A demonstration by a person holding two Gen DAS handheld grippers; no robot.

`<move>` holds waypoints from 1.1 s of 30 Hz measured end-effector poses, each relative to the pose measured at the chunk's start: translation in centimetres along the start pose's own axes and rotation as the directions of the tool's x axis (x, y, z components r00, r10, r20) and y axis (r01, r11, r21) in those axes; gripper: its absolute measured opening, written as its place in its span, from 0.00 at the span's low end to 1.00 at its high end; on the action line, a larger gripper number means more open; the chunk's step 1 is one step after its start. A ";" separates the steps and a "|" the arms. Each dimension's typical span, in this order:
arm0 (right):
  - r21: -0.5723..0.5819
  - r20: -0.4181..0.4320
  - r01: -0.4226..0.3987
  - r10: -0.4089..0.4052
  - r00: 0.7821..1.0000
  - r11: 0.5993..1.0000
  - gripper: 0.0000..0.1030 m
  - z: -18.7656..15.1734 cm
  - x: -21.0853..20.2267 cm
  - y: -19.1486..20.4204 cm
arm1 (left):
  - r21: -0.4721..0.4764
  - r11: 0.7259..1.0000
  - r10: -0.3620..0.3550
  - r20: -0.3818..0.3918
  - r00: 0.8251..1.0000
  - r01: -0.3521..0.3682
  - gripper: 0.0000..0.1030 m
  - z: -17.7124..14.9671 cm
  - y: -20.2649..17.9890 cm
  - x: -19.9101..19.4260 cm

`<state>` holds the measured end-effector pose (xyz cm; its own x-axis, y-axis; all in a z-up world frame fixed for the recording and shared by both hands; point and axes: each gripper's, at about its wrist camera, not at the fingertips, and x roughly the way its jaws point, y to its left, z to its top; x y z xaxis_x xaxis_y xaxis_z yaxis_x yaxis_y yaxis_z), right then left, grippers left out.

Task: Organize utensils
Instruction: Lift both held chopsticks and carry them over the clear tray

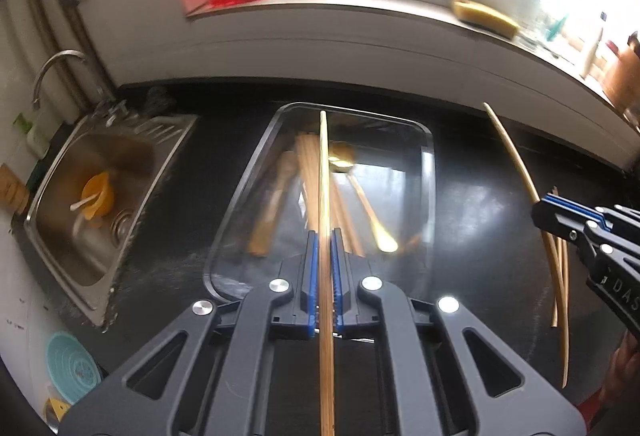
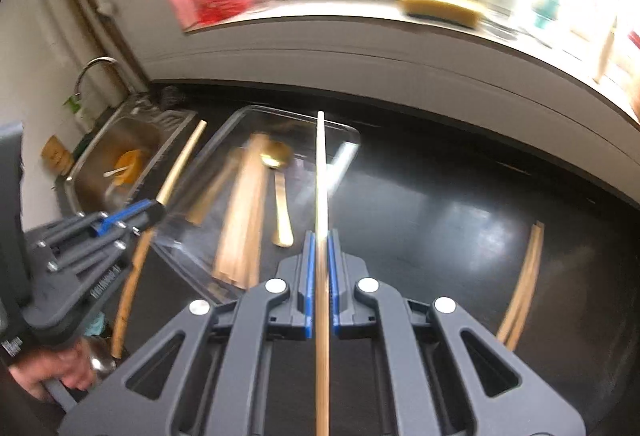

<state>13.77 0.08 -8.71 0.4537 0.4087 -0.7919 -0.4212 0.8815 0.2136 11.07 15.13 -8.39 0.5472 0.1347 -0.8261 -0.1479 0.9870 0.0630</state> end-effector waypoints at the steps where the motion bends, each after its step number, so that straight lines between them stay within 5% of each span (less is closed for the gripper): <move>1: -0.015 -0.002 -0.011 0.011 1.000 1.000 0.07 0.5 0.4 1.1 | -0.009 1.000 0.003 -0.002 1.000 -0.003 0.06 0.0 0.7 0.1; 11: -0.079 -0.023 -0.065 0.063 0.998 0.995 0.07 4.2 3.7 6.2 | -0.075 0.997 0.013 -0.014 1.000 -0.014 0.06 1.0 4.9 1.8; 33: 0.074 -0.153 -0.081 0.092 0.984 0.994 0.07 6.7 13.2 3.0 | -0.086 0.996 -0.035 -0.112 0.993 0.025 0.06 3.5 4.5 10.4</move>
<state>23.75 9.71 -14.68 0.2871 0.4469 -0.8472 -0.3977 0.8603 0.3190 18.98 21.32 -14.69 0.4566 0.0895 -0.8852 -0.2044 0.9789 -0.0065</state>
